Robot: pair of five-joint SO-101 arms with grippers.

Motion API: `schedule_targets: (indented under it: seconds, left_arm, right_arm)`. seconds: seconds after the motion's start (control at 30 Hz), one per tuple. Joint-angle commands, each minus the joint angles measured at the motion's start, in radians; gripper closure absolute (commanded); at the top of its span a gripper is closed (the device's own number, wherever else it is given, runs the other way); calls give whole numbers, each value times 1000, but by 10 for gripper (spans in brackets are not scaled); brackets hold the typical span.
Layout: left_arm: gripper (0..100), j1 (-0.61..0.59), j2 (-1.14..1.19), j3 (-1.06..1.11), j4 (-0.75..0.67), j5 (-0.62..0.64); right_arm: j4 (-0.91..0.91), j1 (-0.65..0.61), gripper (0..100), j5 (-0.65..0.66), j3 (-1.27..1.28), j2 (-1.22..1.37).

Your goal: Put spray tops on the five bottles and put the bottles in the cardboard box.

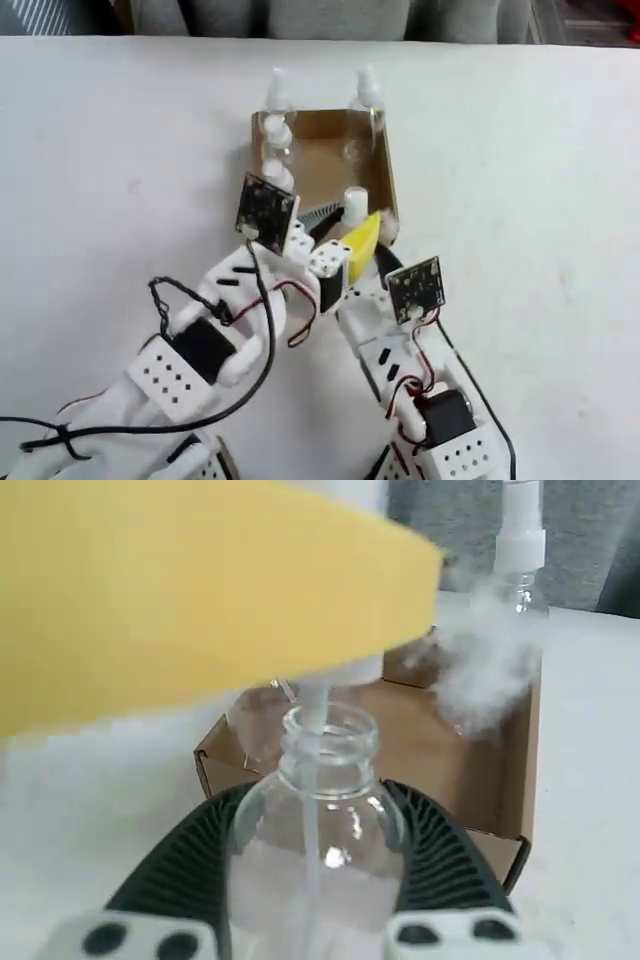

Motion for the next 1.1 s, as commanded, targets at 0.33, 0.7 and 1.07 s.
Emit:
schedule_targets:
  seconds: [0.33, 0.7, 1.07]
  left_arm:
    - [980, 16, -30, 61, -132, -15]
    - [980, 50, -10, 58, -77, -35]
    - [980, 54, 70, 29, -75, -57]
  right_arm:
    - [28, 12, 982, 2, 8, -7]
    - [22, 48, 981, 8, 2, -8]
    - [21, 56, 981, 5, 3, -8]
